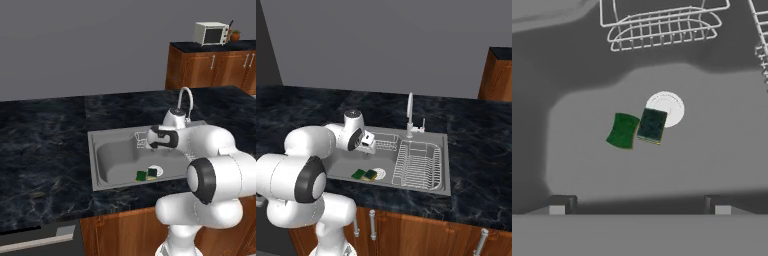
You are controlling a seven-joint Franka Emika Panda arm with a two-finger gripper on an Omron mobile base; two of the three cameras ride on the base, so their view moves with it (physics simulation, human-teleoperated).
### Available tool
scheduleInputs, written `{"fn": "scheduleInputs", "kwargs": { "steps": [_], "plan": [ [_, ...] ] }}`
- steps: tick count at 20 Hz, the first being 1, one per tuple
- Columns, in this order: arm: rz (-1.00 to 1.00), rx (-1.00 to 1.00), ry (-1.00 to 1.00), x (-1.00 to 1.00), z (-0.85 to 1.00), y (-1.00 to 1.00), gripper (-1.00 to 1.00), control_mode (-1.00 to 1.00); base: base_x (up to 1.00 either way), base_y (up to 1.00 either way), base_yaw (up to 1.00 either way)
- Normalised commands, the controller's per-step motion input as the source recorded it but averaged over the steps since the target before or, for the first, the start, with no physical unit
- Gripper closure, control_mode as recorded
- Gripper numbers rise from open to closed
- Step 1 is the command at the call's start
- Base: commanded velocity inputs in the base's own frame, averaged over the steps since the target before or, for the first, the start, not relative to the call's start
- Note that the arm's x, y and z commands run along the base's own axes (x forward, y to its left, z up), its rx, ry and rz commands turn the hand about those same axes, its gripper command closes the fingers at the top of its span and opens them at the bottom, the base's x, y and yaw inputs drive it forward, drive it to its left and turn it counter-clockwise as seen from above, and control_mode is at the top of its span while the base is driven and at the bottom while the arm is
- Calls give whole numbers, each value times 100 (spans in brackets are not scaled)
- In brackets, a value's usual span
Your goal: Pick up the sponge and sponge from the sink, and place them back in the cabinet, and close the cabinet doors.
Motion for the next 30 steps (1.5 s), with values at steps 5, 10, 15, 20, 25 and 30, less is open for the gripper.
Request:
{"fn": "scheduleInputs", "kwargs": {
  "steps": [5,10,15,20,25,30],
  "plan": [
    [0,0,0,9,-22,0,-100,-100,0,0,0],
    [-3,-1,1,13,-16,0,-100,-100,0,0,0],
    [-8,0,7,14,-4,0,-100,-100,0,0,0],
    [-6,0,11,13,-5,0,-100,-100,0,0,0],
    [-4,0,8,22,-11,0,-100,-100,0,0,0],
    [0,0,4,27,-24,-2,-100,-100,0,0,0]
  ]
}}
